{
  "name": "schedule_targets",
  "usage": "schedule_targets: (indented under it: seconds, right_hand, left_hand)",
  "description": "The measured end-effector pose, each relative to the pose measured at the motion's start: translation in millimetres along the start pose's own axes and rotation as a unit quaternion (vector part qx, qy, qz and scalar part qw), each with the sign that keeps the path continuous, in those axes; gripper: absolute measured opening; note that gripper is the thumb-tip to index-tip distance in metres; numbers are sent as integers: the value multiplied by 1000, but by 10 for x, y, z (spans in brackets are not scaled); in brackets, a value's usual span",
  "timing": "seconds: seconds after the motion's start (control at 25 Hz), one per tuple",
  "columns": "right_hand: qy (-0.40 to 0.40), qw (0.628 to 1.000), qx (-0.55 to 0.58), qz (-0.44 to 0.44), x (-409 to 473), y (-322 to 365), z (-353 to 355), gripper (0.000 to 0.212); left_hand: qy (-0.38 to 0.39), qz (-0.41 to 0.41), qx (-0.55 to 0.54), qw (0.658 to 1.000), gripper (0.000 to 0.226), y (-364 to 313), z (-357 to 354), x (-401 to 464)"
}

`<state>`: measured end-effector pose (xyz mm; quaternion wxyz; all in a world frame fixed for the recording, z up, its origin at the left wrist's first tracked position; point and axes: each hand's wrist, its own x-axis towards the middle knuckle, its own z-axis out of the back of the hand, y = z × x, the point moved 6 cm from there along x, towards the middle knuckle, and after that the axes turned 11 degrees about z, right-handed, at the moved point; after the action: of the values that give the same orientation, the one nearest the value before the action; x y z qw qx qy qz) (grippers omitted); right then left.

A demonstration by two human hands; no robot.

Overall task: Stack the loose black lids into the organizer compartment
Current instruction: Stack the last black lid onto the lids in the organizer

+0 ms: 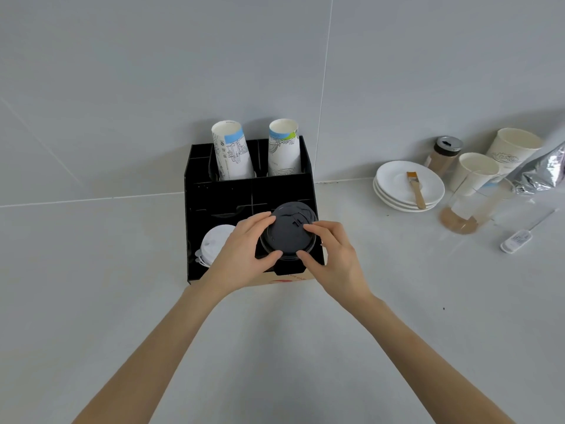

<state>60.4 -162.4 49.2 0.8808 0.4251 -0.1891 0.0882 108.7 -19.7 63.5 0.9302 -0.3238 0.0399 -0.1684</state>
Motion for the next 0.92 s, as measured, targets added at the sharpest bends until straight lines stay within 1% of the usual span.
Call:
schedule_targets:
  seconds: [0.16,0.28,0.6,0.8,0.92]
  right_hand:
    - [-5,1000,-14,-17,134,-26,11,42]
    - [-2,999,-23,-36,233,-80,-6,43]
    - [13,997,-33,-65,286,-244,-124,45]
    - [22,996,-57,-65,309,-286,-146,49]
    - [39,995,-66,-57,367,-315,-160,54]
  left_hand:
    - [37,-1,9,999,67,-62,-23,202]
    - [46,-1,31,998,69,-89,-40,360]
    - [99,10,74,992,68,23,-169,561]
    - [109,-6,98,989,67,11,-229,615]
    - [127,-1,104,986,67,11,-245,653]
